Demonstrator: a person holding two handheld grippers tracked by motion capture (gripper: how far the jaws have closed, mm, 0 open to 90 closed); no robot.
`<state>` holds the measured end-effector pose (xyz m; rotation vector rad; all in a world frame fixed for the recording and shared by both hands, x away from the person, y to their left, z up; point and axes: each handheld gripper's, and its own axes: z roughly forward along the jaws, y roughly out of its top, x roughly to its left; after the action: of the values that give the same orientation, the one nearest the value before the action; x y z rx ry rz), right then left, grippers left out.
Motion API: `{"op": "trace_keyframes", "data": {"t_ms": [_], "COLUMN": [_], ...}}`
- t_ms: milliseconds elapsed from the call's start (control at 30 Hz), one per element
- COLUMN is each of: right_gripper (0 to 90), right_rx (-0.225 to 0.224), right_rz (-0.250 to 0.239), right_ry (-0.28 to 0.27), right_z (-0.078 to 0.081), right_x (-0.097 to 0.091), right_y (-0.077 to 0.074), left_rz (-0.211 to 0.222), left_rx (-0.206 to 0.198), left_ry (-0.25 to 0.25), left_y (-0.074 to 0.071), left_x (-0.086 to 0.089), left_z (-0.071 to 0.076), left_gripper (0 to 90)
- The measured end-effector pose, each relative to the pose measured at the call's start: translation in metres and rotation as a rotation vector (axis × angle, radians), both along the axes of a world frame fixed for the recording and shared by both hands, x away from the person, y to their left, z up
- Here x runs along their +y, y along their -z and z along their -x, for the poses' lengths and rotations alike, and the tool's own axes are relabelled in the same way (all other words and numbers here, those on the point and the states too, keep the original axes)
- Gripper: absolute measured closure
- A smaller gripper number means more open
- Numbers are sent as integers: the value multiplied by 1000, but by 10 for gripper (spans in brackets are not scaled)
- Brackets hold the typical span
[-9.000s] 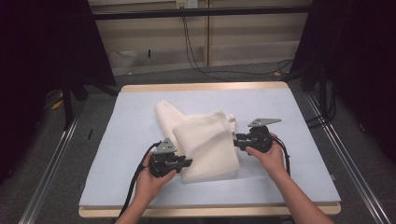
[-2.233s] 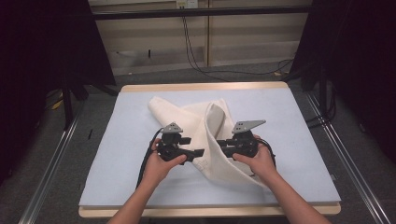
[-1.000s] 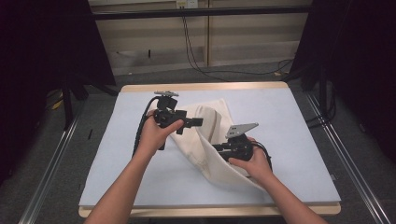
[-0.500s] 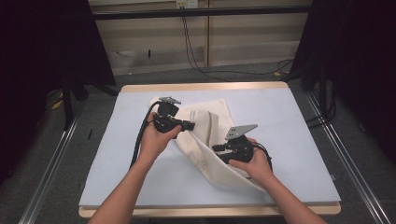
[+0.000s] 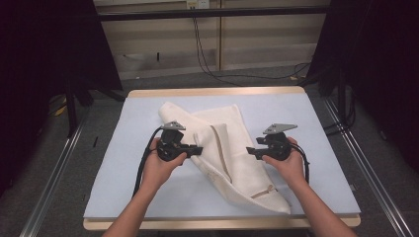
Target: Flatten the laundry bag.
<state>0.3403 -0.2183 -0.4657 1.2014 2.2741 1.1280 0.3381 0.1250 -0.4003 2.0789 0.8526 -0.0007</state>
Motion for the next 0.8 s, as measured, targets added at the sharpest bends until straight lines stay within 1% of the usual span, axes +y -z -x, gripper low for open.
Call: {"op": "trace_keyframes", "data": {"t_ms": [33, 100, 133, 233, 267, 300, 333, 367, 400, 433, 467, 500, 567, 633, 667, 700, 733, 767, 800], "right_gripper": [432, 447, 455, 469, 483, 502, 557, 587, 627, 732, 812, 854, 885, 890, 892, 892, 893, 893, 894], "right_rx": [3, 40, 55, 83, 95, 115, 113, 119, 125, 115, 113, 129, 138, 110, 89, 83, 64, 52, 29], "right_rz": [0, 3, 3, -26, -40, -64, -69, -79, -63, -51, -34, -52, -60, -11, 14, 11, -3, -6, 2], "right_ry": [13, 27, 32, 37, 36, 38, 42, 27, 24, 28, 42, 49, 65, 95, 123, 152, 189, 224, 299], "right_z": [-1, -4, -6, -10, -12, -14, -15, -16, -18, -18, -19, -20, -21, -22, -21, -21, -21, -21, -18], "right_x": [-2, -4, -5, -2, -1, 1, 2, 4, 7, 7, 6, 4, 2, 0, -3, -6, -12, -19, -33], "right_y": [2, 8, 11, 16, 17, 19, 19, 20, 21, 21, 20, 20, 20, 18, 16, 15, 13, 12, 11], "left_rz": [1, 6, -1, 1, 6, 2, 2, 0, -2, 1, 6, 0, -2, -10, -15, -12, -19, -13, -14], "left_rx": [7, 5, 9, 1, 2, 1, 2, -3, -3, -7, -13, -15, -21, -24, -29, -31, -28, -24, -22], "left_ry": [3, 4, 9, 15, 10, 15, 16, 15, 18, 17, 19, 18, 20, 29, 27, 31, 39, 37, 36], "left_y": [1, 4, 4, 5, 6, 6, 6, 6, 5, 5, 5, 5, 4, 4, 5, 5, 6, 7, 8], "left_x": [-1, -2, -2, -4, -5, -5, -5, -5, -5, -6, -6, -7, -7, -7, -8, -8, -8, -8, -8], "left_z": [1, 1, 1, 1, 1, 1, 0, 0, 0, 0, 0, 0, 1, 2, 2, 3, 3, 4, 4], "left_gripper": [843, 843, 843, 843, 843, 843, 843, 843, 844, 845, 845, 846, 847, 848, 848, 847, 848, 849, 850]}}
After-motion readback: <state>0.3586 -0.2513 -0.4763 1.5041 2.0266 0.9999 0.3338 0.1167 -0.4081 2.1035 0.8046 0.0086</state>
